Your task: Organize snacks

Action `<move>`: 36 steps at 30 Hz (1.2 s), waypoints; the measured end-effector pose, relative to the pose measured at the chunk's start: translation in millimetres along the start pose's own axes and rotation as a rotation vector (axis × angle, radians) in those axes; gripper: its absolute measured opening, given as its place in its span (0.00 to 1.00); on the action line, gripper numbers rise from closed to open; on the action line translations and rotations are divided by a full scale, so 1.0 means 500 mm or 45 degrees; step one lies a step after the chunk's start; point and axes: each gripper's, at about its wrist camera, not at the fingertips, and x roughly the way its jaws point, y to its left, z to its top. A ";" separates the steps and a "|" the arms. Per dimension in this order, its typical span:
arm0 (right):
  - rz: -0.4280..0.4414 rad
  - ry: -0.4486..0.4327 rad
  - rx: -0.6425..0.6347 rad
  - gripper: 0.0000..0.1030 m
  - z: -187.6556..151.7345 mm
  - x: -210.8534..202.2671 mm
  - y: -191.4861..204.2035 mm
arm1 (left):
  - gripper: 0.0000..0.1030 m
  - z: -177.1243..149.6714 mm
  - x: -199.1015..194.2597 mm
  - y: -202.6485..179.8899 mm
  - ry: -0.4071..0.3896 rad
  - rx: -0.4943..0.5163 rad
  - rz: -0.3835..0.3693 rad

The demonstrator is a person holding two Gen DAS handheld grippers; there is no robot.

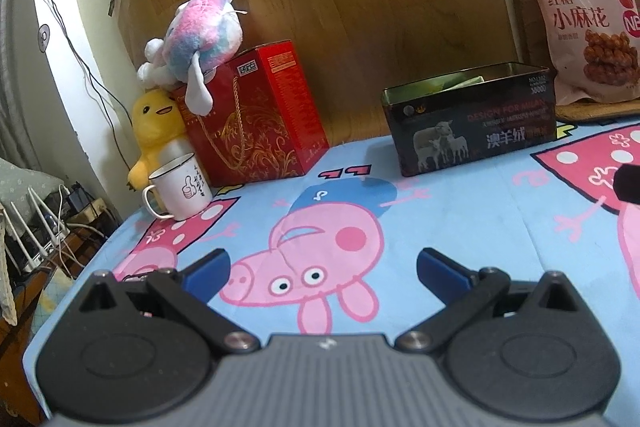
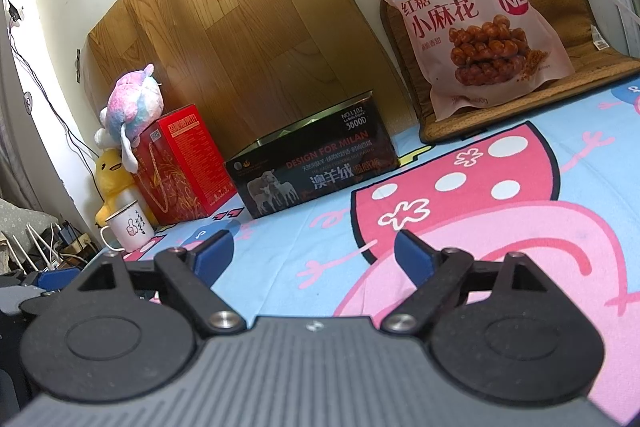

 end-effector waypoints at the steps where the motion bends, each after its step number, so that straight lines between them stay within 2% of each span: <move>1: 0.000 0.000 -0.001 0.87 0.000 0.000 -0.001 | 1.00 0.000 0.000 0.000 0.000 0.002 0.001; 13: -0.002 -0.001 0.000 0.87 -0.001 -0.001 0.001 | 1.00 -0.004 0.004 -0.010 0.019 0.026 -0.012; 23: -0.002 -0.001 0.000 0.87 0.000 -0.001 -0.001 | 1.00 -0.012 0.020 -0.014 0.092 0.020 -0.075; 36: 0.001 -0.002 0.001 0.87 -0.001 0.000 0.001 | 1.00 -0.017 0.028 -0.023 0.140 0.035 -0.098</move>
